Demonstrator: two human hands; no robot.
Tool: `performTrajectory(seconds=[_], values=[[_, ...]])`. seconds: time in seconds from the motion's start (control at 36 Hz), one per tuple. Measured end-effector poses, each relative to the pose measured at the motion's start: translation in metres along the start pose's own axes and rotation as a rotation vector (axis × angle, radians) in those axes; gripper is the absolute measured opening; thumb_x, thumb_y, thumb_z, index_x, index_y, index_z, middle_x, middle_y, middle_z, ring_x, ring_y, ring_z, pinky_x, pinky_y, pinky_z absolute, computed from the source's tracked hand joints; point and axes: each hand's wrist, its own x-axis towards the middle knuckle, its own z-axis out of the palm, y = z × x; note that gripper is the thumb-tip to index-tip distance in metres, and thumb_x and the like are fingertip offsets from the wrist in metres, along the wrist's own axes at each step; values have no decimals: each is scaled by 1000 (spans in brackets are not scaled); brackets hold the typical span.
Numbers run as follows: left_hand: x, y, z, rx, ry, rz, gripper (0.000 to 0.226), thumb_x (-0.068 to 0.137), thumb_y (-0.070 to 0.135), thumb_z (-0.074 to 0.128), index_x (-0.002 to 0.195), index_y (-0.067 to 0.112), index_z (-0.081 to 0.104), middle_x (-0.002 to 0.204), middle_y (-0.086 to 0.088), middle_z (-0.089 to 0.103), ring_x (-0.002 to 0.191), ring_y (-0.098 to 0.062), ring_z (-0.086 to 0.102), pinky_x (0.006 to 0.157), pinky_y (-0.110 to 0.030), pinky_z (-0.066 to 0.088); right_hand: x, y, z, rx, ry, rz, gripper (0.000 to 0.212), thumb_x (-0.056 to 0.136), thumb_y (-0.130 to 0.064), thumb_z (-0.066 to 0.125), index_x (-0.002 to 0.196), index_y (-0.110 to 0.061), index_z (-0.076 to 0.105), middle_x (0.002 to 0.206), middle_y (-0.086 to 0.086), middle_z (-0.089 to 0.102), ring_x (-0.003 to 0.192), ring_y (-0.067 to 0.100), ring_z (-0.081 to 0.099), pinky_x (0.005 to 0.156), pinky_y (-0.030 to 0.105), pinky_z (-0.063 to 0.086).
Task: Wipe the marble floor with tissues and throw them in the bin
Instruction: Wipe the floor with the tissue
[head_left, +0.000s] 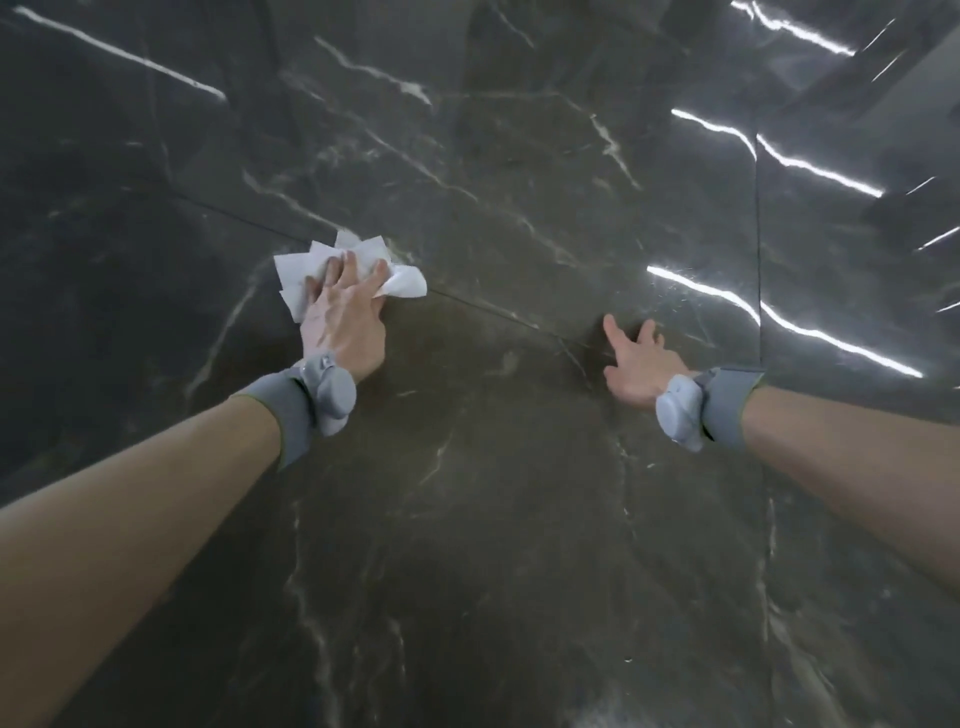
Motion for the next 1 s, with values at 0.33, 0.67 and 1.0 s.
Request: performTrajectory(seconds=[0.33, 0.67, 1.0], values=[[-92, 123, 43, -130, -267, 604, 59, 106, 9, 44, 159, 32, 30, 171, -4, 19, 160, -26, 11, 131, -39, 6, -3, -10, -5, -15, 22, 34, 70, 105, -17, 38, 164, -30, 2, 168, 23, -4, 154, 43, 14, 118, 49, 30], [-88, 72, 25, -72, -272, 731, 61, 110, 14, 36, 166, 26, 14, 173, 4, 12, 160, -13, 6, 122, -21, -5, -8, -17, -9, -17, 23, 51, 68, 106, -12, 35, 164, -29, 3, 168, 24, -1, 153, 43, 17, 118, 50, 30], [-49, 0, -6, 9, -247, 512, 59, 109, 25, 26, 166, 25, 13, 173, 3, 13, 160, -12, 5, 131, -35, 9, -10, -18, -10, 4, 24, 69, 60, 109, -24, 32, 164, -28, 8, 160, 29, 20, 143, 48, 34, 117, 49, 32]])
